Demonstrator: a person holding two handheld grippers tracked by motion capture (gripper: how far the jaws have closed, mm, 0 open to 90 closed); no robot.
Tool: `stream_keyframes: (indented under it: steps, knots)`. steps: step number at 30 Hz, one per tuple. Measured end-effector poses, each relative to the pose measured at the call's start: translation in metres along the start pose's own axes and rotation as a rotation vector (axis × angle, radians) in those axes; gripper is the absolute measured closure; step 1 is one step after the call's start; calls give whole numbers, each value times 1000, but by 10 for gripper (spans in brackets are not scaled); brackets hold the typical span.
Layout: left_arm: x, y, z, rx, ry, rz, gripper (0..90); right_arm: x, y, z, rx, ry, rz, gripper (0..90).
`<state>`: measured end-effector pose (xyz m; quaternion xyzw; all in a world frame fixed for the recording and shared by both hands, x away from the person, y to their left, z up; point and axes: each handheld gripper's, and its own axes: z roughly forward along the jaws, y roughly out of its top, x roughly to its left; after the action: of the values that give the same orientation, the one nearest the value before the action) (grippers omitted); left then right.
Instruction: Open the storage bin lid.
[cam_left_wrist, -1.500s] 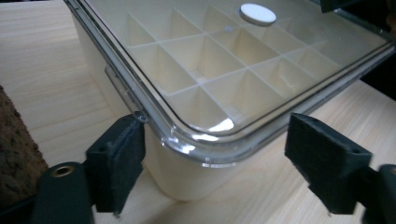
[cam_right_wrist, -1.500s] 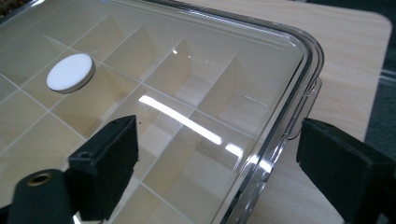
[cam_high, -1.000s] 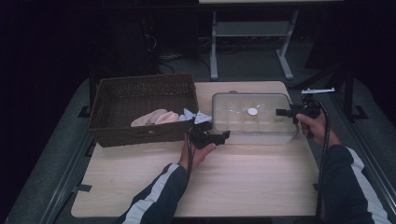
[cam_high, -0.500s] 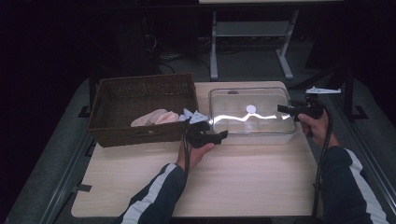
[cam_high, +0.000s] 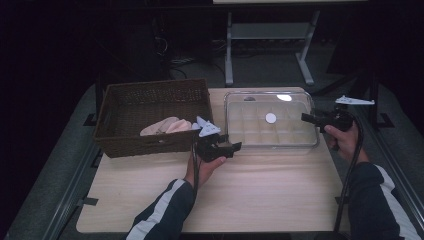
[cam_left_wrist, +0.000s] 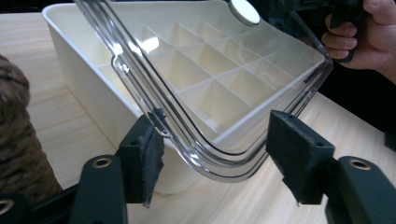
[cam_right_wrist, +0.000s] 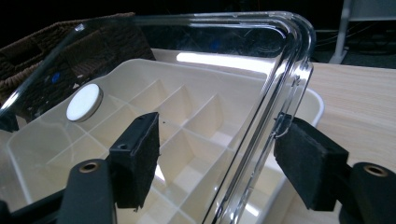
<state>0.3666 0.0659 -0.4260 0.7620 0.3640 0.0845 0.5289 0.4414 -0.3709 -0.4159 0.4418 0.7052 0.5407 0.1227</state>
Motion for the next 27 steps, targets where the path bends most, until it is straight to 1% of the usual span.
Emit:
stream_keyframes:
  steps: [1,3,4,5,6,7,8,9,10,11,12,14,15,17,18,19,20,21,22,23,24,25,27]
  knots:
    - [-1,-1,-1,6,-3,9,390,1,-1,-2,-2,-1,2,330]
    - [-2,-2,-2,-1,-7,3,417,2,-6,-10,-6,6,4,354]
    - [-3,-3,-4,1,-15,15,428,3,-8,-12,-14,4,3,369]
    - [-3,-3,-4,1,-15,15,432,3,-8,-12,-14,4,3,369]
    - [-5,-4,-5,7,-16,17,432,4,-9,-15,-12,2,9,375]
    - [-7,-7,-5,18,-20,25,455,6,-11,-19,-17,-6,1,389]
    - [-7,-7,-5,18,-20,25,463,6,-11,-19,-17,-6,1,389]
    - [-8,-8,-6,20,-19,33,473,8,-14,-25,-20,-5,12,439]
    - [-8,-10,-7,19,-21,29,507,8,-15,-28,-30,-1,10,459]
    - [-8,-12,-8,23,-30,21,527,9,-17,-31,-37,2,8,477]
    - [-8,-12,-8,23,-30,21,532,9,-17,-31,-37,2,8,477]
    - [-11,-13,-9,30,-15,46,533,12,-20,-37,-43,3,7,508]
    - [-12,-15,-10,35,-21,51,543,14,-20,-40,-36,-4,3,510]
    - [-12,-18,-11,42,-27,45,589,17,-22,-46,-40,-16,-1,544]
    - [-13,-19,-12,42,-26,43,609,19,-24,-49,-47,-12,6,569]
    - [-13,-21,-14,44,-28,46,657,24,-27,-56,-53,-4,-9,603]
    - [-13,-22,-15,42,-33,52,657,24,-27,-56,-53,-4,-9,603]
    - [-16,-25,-16,64,-48,64,697,28,-31,-60,-42,13,-13,627]
    - [-16,-25,-16,64,-48,64,710,28,-31,-60,-42,13,-13,627]
    - [-18,-27,-16,80,-55,78,710,31,-33,-62,-43,6,-20,627]
    - [-19,-30,-16,104,-46,107,716,33,-35,-64,-50,-8,-16,637]
    - [-20,-33,-16,114,-42,114,715,34,-38,-67,-51,0,-1,647]
    - [-19,-37,-16,128,-64,83,716,36,-43,-71,-51,11,3,653]
